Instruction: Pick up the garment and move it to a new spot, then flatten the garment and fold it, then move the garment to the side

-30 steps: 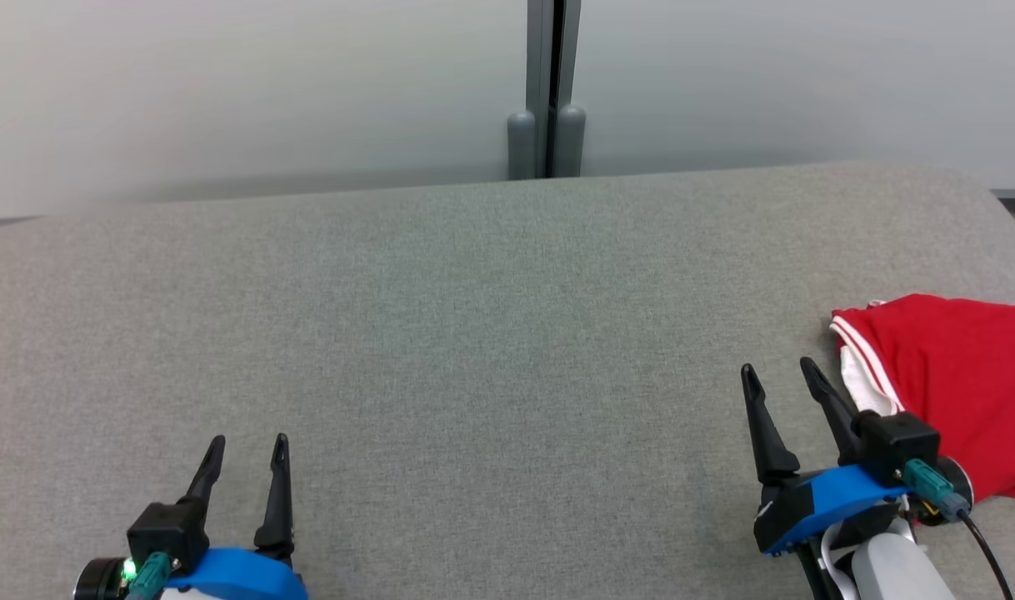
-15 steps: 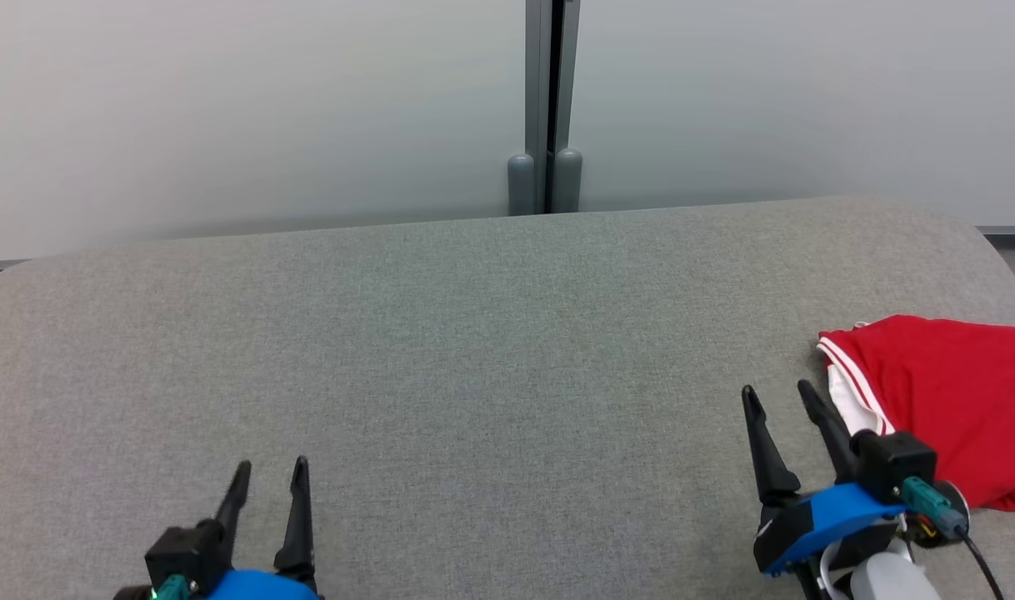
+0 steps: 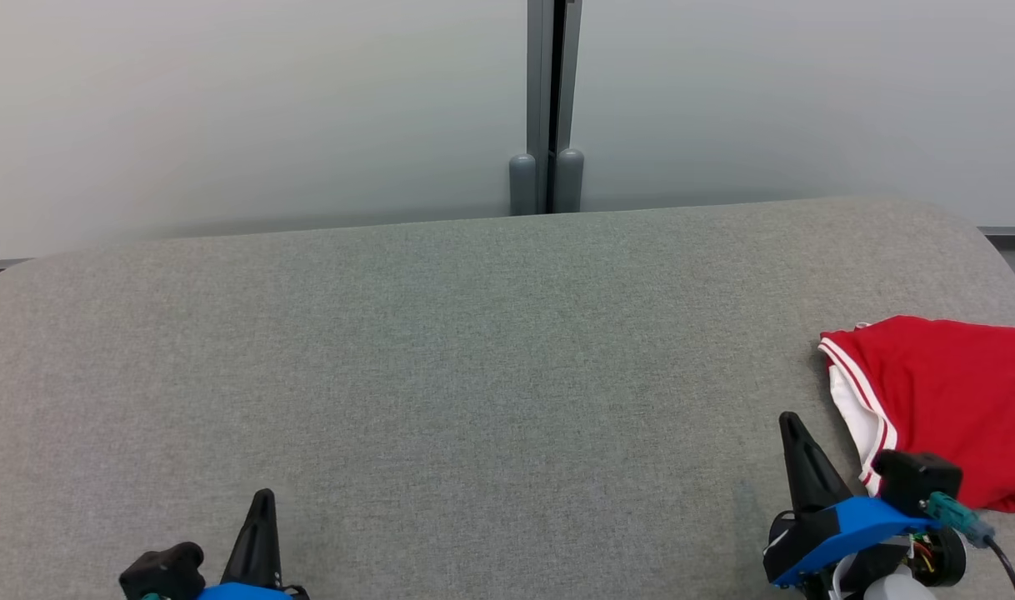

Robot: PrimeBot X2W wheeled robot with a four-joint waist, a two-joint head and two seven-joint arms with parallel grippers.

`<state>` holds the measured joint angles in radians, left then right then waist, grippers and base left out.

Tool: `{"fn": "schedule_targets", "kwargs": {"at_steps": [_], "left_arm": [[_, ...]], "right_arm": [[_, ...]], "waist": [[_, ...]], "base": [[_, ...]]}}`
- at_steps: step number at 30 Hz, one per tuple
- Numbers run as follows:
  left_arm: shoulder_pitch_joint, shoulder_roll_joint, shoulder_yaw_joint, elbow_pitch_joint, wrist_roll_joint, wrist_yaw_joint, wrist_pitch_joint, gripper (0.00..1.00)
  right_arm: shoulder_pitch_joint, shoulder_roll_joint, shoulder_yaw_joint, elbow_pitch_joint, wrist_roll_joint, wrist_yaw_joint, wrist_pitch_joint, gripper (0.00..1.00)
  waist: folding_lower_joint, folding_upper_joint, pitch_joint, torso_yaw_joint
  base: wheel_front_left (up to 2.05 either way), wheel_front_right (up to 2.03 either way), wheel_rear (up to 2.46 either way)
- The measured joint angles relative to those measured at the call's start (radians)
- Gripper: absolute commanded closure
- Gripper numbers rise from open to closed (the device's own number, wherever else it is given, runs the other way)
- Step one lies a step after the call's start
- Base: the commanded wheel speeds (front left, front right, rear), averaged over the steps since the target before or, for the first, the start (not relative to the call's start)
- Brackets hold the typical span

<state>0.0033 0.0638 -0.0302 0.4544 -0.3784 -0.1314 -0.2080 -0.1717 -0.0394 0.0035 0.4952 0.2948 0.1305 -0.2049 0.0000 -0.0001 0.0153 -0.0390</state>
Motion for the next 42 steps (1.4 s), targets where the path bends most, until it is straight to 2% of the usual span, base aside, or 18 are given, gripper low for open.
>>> {"fn": "schedule_targets", "kwargs": {"at_steps": [18,42], "left_arm": [[-0.014,-0.003,0.032,-0.048,-0.294,0.000,0.075,1.00],[-0.048,-0.007,0.073,-0.103,-0.613,0.000,0.159,1.00]], "right_arm": [[0.015,0.000,-0.024,-0.062,0.314,0.000,0.072,1.00],[0.033,-0.002,-0.055,-0.126,0.655,0.000,0.154,1.00]], "waist": [[0.0000,0.0000,-0.002,0.006],[0.0001,0.0000,-0.004,0.015]], "base": [[0.00,0.00,0.00],[0.00,0.00,0.00]]}}
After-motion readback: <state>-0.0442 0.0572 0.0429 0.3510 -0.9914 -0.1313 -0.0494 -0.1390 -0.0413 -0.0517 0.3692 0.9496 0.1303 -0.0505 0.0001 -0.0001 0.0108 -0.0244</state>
